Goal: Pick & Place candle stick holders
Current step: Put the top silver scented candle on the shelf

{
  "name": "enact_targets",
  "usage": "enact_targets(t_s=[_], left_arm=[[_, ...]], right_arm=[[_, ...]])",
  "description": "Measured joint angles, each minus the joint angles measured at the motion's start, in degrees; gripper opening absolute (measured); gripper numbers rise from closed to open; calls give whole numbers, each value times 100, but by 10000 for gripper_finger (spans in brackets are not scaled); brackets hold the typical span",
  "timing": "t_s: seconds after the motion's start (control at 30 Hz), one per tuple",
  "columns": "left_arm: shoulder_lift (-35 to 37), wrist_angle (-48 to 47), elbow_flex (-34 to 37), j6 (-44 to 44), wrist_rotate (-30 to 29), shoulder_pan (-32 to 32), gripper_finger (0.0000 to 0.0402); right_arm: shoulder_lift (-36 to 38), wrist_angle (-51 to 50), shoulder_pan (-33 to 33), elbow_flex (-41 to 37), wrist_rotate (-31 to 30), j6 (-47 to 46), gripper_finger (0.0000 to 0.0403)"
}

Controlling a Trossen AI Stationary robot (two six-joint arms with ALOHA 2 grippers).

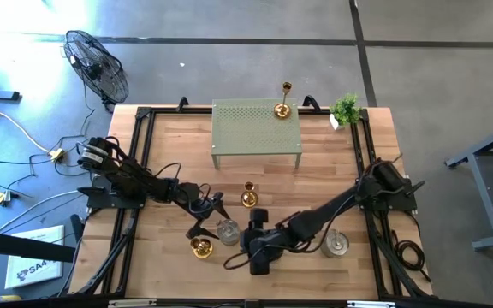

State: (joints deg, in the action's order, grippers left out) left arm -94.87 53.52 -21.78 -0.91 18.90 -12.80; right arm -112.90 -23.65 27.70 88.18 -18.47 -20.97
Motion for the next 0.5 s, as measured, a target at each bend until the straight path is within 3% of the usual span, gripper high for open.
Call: enact_targets(t_s=[0.3, 0.5], left_arm=[[0, -14, 2, -4, -4, 2, 354], [0, -27, 2, -4, -13, 0, 354]], right_arm=[[-220, -14, -156, 4, 702, -282, 224], [-323, -19, -269, 4, 733, -325, 224]])
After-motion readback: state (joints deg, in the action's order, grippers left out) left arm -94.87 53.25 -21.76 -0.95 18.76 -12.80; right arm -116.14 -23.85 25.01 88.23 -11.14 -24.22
